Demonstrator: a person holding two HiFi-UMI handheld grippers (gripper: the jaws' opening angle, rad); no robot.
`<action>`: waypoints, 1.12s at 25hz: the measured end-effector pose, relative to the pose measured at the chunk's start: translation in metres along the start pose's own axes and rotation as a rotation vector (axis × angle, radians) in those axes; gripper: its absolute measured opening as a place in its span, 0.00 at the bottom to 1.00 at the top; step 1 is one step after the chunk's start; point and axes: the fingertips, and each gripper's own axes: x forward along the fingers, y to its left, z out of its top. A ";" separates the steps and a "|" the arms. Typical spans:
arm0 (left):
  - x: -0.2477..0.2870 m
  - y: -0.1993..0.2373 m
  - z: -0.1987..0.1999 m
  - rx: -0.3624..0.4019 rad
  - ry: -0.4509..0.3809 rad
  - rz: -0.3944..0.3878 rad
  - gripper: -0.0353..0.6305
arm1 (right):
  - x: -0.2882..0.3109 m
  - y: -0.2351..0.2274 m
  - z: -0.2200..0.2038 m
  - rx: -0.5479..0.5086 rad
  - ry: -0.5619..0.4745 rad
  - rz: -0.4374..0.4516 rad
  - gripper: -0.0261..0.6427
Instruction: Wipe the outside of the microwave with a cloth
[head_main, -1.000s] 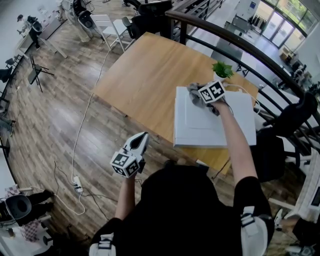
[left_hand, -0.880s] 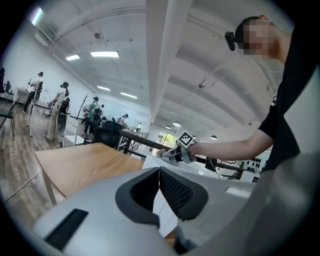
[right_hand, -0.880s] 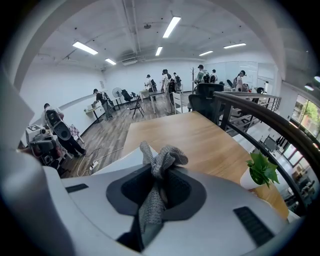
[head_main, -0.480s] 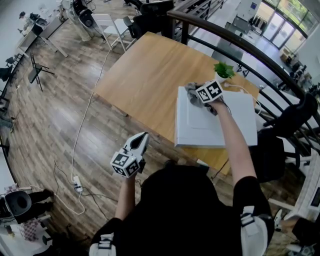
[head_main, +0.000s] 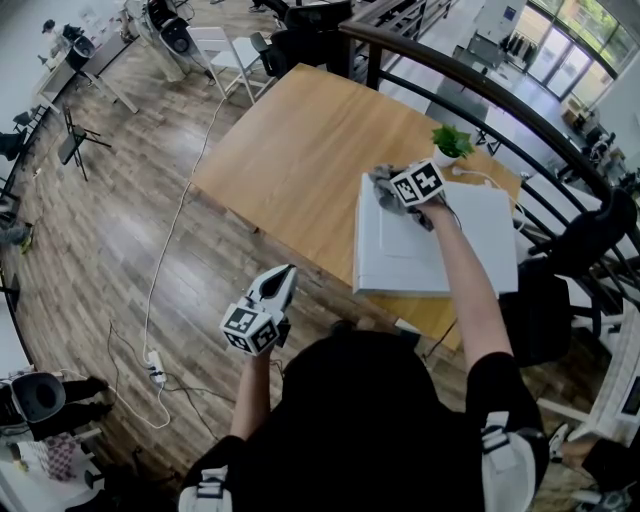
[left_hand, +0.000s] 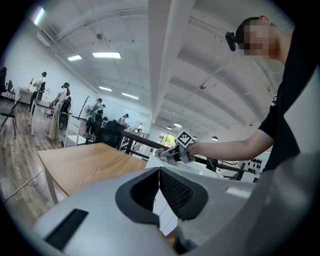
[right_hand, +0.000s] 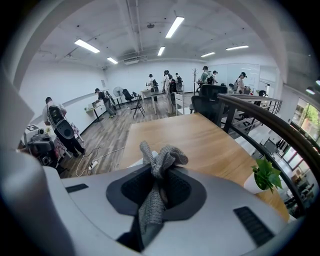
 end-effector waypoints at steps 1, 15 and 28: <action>0.000 0.000 0.000 0.000 0.000 -0.001 0.06 | 0.000 0.001 0.001 -0.001 -0.001 -0.001 0.13; -0.001 0.004 -0.003 -0.002 0.002 -0.013 0.06 | 0.008 0.005 0.007 0.005 -0.002 -0.008 0.13; -0.002 0.004 -0.001 -0.002 0.000 -0.015 0.06 | 0.010 0.008 0.012 -0.001 -0.010 -0.020 0.13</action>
